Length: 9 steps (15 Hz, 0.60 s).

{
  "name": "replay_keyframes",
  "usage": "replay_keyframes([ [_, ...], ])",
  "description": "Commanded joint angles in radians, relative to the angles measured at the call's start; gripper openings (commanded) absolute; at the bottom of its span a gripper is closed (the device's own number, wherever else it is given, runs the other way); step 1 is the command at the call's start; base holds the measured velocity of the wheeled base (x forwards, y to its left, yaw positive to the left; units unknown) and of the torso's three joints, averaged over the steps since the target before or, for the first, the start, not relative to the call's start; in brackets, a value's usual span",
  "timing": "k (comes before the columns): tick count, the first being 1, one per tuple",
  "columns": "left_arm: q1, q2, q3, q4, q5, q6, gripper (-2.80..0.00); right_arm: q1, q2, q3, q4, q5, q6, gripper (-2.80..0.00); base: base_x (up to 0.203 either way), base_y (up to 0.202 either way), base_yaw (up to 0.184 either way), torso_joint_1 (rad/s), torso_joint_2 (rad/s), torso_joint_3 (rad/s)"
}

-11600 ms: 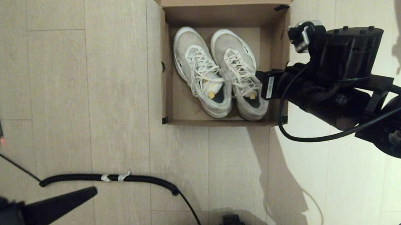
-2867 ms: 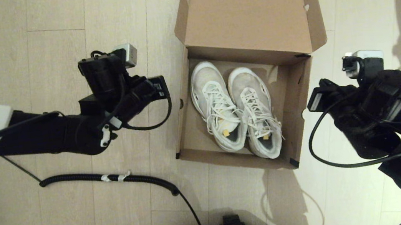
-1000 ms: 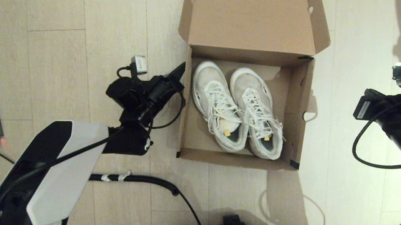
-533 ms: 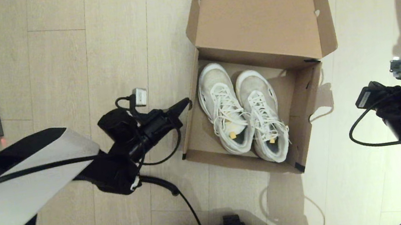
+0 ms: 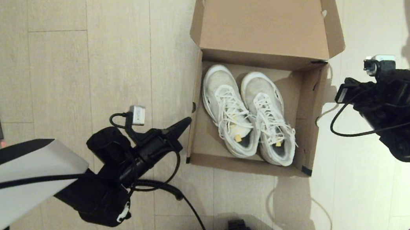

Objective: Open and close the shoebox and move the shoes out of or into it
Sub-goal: Close the shoe box

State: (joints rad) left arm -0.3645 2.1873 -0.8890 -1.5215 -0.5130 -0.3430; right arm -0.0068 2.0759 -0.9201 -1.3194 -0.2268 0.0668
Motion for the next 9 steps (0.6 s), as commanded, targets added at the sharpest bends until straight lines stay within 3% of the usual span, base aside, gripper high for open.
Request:
replay_keyframes([
  [1, -0.001, -0.009, 0.013, -0.009, -0.002, 0.007, -2.8, 0.021, 0.011, -0.054, 0.015, -0.001, 0.001, -2.8, 0.0, 0.0, 0.0, 0.0, 0.0, 0.0],
  [5, -0.008, -0.021, 0.073, -0.009, -0.004, 0.012, -2.8, 0.062, 0.017, -0.157, 0.106, -0.006, -0.001, -2.8, 0.0, 0.0, 0.0, 0.0, 0.0, 0.0],
  [9, -0.01, -0.041, 0.209, -0.009, -0.008, 0.063, -2.8, 0.069, 0.062, -0.237, 0.13, -0.009, -0.007, -2.8, 0.0, 0.0, 0.0, 0.0, 0.0, 0.0],
])
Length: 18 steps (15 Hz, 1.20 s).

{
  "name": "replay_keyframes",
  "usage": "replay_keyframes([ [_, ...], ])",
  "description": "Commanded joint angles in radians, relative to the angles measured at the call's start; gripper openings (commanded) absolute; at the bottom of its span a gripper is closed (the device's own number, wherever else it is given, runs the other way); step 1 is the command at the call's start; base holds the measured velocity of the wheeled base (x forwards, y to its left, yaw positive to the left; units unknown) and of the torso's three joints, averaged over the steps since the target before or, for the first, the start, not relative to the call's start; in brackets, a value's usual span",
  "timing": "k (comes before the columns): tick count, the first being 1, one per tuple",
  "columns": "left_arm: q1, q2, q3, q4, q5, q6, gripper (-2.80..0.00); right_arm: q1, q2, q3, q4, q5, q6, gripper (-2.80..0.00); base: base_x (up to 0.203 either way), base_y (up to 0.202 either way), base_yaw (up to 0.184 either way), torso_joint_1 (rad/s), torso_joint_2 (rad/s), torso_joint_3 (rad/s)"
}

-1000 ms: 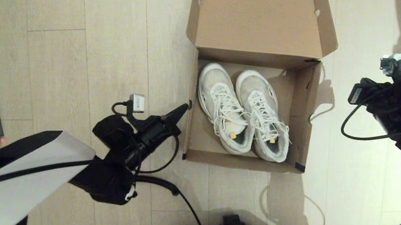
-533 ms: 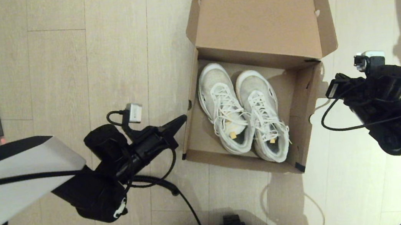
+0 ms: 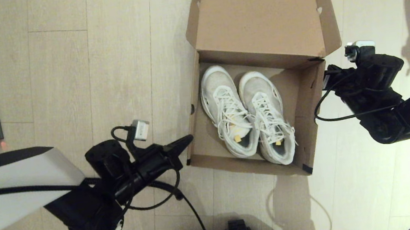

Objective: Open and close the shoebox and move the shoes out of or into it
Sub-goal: Close the shoe box

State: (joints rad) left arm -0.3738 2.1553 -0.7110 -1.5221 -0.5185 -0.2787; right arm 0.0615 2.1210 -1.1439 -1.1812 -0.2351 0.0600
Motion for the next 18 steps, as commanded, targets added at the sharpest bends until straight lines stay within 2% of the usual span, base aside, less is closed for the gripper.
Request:
replay_keyframes([
  [1, -0.003, -0.024, 0.073, -0.008, -0.004, 0.005, -2.8, 0.001, 0.021, -0.023, -0.004, -0.001, 0.0, -2.8, 0.0, 0.0, 0.0, 0.0, 0.0, 0.0],
  [4, -0.028, -0.083, 0.194, -0.008, -0.005, 0.012, -2.8, 0.001, 0.043, -0.086, 0.013, -0.002, -0.001, -2.8, 0.0, 0.0, 0.0, 0.0, 0.0, 0.0],
  [7, -0.034, -0.15, 0.26, -0.008, -0.002, 0.015, -2.8, 0.0, 0.03, -0.107, 0.025, 0.002, -0.002, -2.8, 0.0, 0.0, 0.0, 0.0, 0.0, 0.0],
  [9, -0.019, -0.181, 0.279, -0.008, 0.001, 0.015, -2.8, -0.007, 0.016, -0.125, 0.035, 0.011, 0.005, -2.8, 0.0, 0.0, 0.0, 0.0, 0.0, 0.0],
  [11, 0.015, -0.207, 0.285, -0.008, 0.002, 0.015, -2.8, -0.024, -0.01, -0.168, 0.076, 0.055, 0.03, -2.8, 0.0, 0.0, 0.0, 0.0, 0.0, 0.0],
  [13, 0.04, -0.233, 0.286, -0.008, 0.002, 0.016, -2.8, -0.06, -0.044, -0.234, 0.195, 0.106, 0.075, -2.8, 0.0, 0.0, 0.0, 0.0, 0.0, 0.0],
  [15, 0.053, -0.266, 0.287, -0.008, 0.003, 0.018, -2.8, -0.104, -0.053, -0.316, 0.328, 0.145, 0.083, -2.8, 0.0, 0.0, 0.0, 0.0, 0.0, 0.0],
  [18, 0.063, -0.333, 0.299, -0.008, 0.038, 0.012, -2.8, -0.13, -0.003, -0.54, 0.549, 0.14, 0.095, -2.8, 0.0, 0.0, 0.0, 0.0, 0.0, 0.0],
])
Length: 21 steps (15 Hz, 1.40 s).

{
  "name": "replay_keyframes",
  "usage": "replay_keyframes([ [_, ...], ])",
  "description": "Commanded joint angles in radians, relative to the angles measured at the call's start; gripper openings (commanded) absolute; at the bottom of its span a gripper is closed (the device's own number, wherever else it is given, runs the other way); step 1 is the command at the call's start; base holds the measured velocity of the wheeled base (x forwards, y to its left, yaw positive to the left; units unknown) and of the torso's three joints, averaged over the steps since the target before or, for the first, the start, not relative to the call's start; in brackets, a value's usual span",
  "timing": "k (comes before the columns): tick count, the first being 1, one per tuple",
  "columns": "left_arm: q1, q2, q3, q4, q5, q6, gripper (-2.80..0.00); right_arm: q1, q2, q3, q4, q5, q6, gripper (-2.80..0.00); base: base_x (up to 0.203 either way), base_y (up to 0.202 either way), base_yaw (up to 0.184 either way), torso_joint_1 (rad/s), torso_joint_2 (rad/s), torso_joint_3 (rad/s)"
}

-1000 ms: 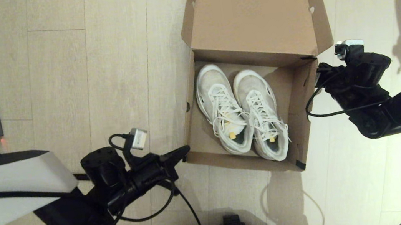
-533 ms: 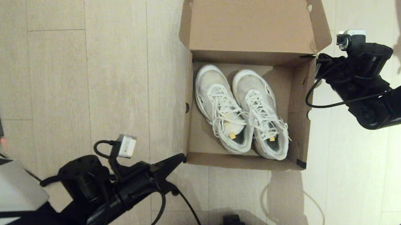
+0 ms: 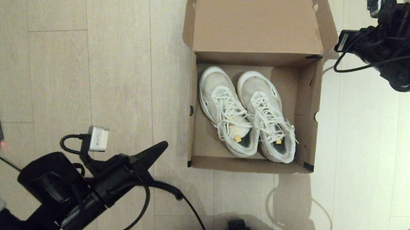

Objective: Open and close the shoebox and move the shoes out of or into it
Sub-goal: Close the shoe box

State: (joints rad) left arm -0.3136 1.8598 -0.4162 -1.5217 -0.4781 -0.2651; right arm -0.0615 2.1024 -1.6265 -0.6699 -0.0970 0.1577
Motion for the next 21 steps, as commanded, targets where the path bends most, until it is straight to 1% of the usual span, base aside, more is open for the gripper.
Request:
replay_keyframes([
  [1, 0.012, -0.062, 0.017, -0.008, 0.005, -0.006, -2.8, -0.01, 0.029, -0.154, 0.143, -0.019, 0.021, -2.8, 0.0, 0.0, 0.0, 0.0, 0.0, 0.0],
  [2, 0.032, -0.082, 0.024, -0.008, 0.006, -0.01, -2.8, -0.012, 0.034, -0.255, 0.292, -0.04, 0.066, -2.8, 0.0, 0.0, 0.0, 0.0, 0.0, 0.0],
  [3, 0.049, -0.096, 0.025, -0.008, 0.004, -0.011, -2.8, -0.017, 0.027, -0.316, 0.462, -0.041, 0.115, -2.8, 0.0, 0.0, 0.0, 0.0, 0.0, 0.0],
  [4, 0.063, -0.107, 0.022, -0.008, 0.003, -0.011, -2.8, -0.026, 0.017, -0.341, 0.592, 0.002, 0.163, -2.8, 0.0, 0.0, 0.0, 0.0, 0.0, 0.0],
  [5, 0.068, -0.122, 0.023, -0.008, 0.003, -0.011, -2.8, -0.049, 0.017, -0.35, 0.642, 0.074, 0.203, -2.8, 0.0, 0.0, 0.0, 0.0, 0.0, 0.0],
  [6, 0.073, -0.134, 0.028, -0.008, 0.002, -0.012, -2.8, -0.055, 0.019, -0.353, 0.645, 0.083, 0.242, -2.8, 0.0, 0.0, 0.0, 0.0, 0.0, 0.0],
  [7, 0.079, -0.134, 0.03, -0.008, 0.001, -0.013, -2.8, -0.055, 0.014, -0.353, 0.646, 0.084, 0.307, -2.8, 0.0, 0.0, 0.0, 0.0, 0.0, 0.0],
  [8, 0.079, -0.132, 0.033, -0.008, 0.0, -0.013, -2.8, -0.054, 0.001, -0.353, 0.647, 0.088, 0.403, -2.8, 0.0, 0.0, 0.0, 0.0, 0.0, 0.0],
  [10, 0.077, -0.122, 0.034, -0.008, -0.002, -0.013, -2.8, -0.055, -0.029, -0.353, 0.616, 0.126, 0.634, -2.8, 0.0, 0.0, 0.0, 0.0, 0.0, 0.0],
  [12, 0.073, -0.119, 0.034, -0.008, -0.002, -0.013, -2.8, -0.058, -0.045, -0.345, 0.5, 0.202, 0.876, -2.8, 0.0, 0.0, 0.0, 0.0, 0.0, 0.0],
  [13, 0.073, -0.12, 0.033, -0.008, -0.002, -0.013, -2.8, -0.059, -0.046, -0.33, 0.43, 0.267, 0.957, -2.8, 0.0, 0.0, 0.0, 0.0, 0.0, 0.0],
  [14, 0.074, -0.122, 0.034, -0.008, -0.001, -0.013, -2.8, -0.059, -0.042, -0.314, 0.369, 0.325, 0.99, -2.8, 0.0, 0.0, 0.0, 0.0, 0.0, 0.0],
  [16, 0.074, -0.127, 0.042, -0.008, -0.001, -0.012, -2.8, -0.06, -0.014, -0.308, 0.352, 0.367, 0.99, -2.8, 0.0, 0.0, 0.0, 0.0, 0.0, 0.0],
  [17, 0.074, -0.129, 0.046, -0.008, -0.001, -0.012, -2.8, -0.06, -0.013, -0.311, 0.356, 0.412, 0.991, -2.8, 0.0, 0.0, 0.0, 0.0, 0.0, 0.0],
  [18, 0.074, -0.129, 0.051, -0.008, -0.001, -0.011, -2.8, -0.067, -0.015, -0.313, 0.375, 0.479, 0.991, -2.8, 0.0, 0.0, 0.0, 0.0, 0.0, 0.0],
  [20, 0.074, -0.132, 0.055, -0.008, -0.001, -0.011, -2.8, -0.119, -0.021, -0.321, 0.421, 0.599, 0.99, -2.8, 0.0, 0.0, 0.0, 0.0, 0.0, 0.0],
  [21, 0.074, -0.132, 0.058, -0.008, 0.001, -0.011, -2.8, -0.137, -0.019, -0.321, 0.425, 0.638, 0.988, -2.8, 0.0, 0.0, 0.0, 0.0, 0.0, 0.0],
])
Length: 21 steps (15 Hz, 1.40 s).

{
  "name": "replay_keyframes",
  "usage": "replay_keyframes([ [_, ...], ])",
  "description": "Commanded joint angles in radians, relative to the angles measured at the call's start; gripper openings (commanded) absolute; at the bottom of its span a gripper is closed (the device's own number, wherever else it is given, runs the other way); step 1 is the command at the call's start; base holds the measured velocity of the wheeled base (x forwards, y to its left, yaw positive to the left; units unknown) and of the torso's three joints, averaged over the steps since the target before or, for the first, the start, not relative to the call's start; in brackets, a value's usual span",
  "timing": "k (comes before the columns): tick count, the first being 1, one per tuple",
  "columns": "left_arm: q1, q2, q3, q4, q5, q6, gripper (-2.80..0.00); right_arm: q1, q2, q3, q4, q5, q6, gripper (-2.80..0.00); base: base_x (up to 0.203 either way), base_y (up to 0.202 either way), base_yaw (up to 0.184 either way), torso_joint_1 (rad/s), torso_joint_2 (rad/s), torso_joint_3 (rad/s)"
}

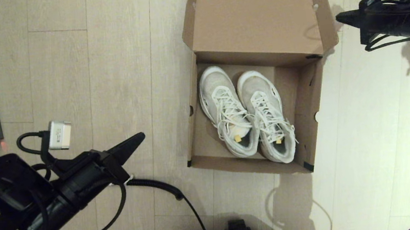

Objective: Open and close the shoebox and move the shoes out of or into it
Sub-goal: Close the shoe box

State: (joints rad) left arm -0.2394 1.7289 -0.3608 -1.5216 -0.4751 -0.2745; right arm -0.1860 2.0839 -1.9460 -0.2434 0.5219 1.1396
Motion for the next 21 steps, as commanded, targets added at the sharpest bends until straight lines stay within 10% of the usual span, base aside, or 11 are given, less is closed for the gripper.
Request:
replay_keyframes([
  [1, 0.0, -0.004, 0.006, -0.008, -0.002, -0.002, -2.8, -0.031, 0.006, -0.001, -0.002, 0.046, 0.004, -2.8, 0.0, 0.0, 0.0, 0.0, 0.0, 0.0],
  [11, -0.001, -0.028, 0.04, -0.008, 0.0, 0.0, -2.8, -0.04, 0.11, 0.013, -0.129, 0.307, -0.215, -2.8, 0.0, 0.0, 0.0, 0.0, 0.0, 0.0],
  [18, -0.003, -0.031, 0.042, -0.008, -0.003, 0.001, -2.8, -0.022, 0.204, -0.002, -0.279, 0.379, -0.203, -2.8, 0.0, 0.0, 0.0, 0.0, 0.0, 0.0],
  [21, -0.003, -0.035, 0.046, -0.008, -0.003, 0.001, -2.8, -0.014, 0.223, -0.003, -0.408, 0.39, -0.043, -2.8, 0.0, 0.0, 0.0, 0.0, 0.0, 0.0],
])
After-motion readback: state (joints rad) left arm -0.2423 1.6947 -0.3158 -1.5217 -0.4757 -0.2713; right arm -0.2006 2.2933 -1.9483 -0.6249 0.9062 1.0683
